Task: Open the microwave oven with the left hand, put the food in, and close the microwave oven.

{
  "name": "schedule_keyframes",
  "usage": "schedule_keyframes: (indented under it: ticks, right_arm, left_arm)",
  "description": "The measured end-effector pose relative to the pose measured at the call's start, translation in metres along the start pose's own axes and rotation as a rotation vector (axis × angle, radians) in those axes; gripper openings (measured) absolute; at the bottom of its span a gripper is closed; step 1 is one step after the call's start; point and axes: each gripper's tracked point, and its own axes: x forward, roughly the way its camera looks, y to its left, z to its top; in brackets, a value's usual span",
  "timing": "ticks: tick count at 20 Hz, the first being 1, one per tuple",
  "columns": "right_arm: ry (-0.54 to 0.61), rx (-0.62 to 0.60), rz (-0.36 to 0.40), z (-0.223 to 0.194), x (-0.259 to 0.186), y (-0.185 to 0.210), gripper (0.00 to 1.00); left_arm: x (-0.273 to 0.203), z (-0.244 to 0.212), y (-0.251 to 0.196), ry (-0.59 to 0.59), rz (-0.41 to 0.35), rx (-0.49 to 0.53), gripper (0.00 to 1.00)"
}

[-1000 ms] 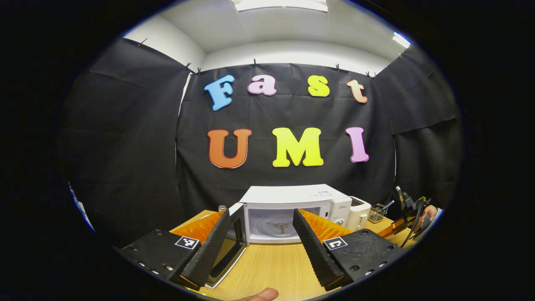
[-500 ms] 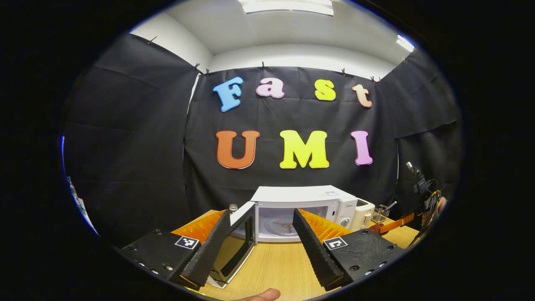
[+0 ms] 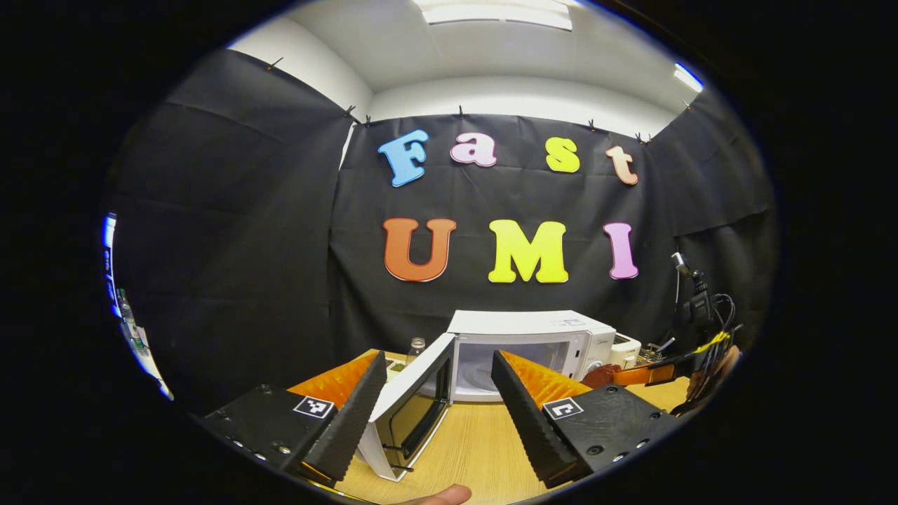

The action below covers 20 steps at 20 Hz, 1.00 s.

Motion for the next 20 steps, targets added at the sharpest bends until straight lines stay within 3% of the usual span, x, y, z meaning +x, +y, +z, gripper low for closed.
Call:
schedule_keyframes:
  ticks: [4,9,10,11,15,20]
  right_arm:
    - [-0.082,-0.008,-0.032,0.015,0.043,0.026,0.09]
    - [-0.137,0.078,-0.020,0.033,0.103,0.058,0.09]
    - [-0.140,0.104,-0.029,0.035,0.117,0.061,0.09]
    - [-0.142,0.134,-0.037,0.036,0.132,0.064,0.09]
    - [-0.162,0.290,-0.071,0.042,0.195,0.067,0.09]
    - [-0.219,0.507,-0.169,0.051,0.256,0.041,0.09]
  left_arm:
    - [-0.001,-0.006,0.001,-0.002,-0.007,-0.005,0.81]
    - [0.006,-0.014,0.009,0.014,-0.015,0.014,0.81]
    - [0.004,-0.013,0.011,0.015,-0.012,0.026,0.81]
    - [0.003,-0.013,0.015,0.015,-0.010,0.033,0.92]
    - [0.004,-0.017,0.031,0.024,0.012,0.019,0.92]
    - [0.002,-0.010,0.045,0.005,0.035,-0.004,0.92]
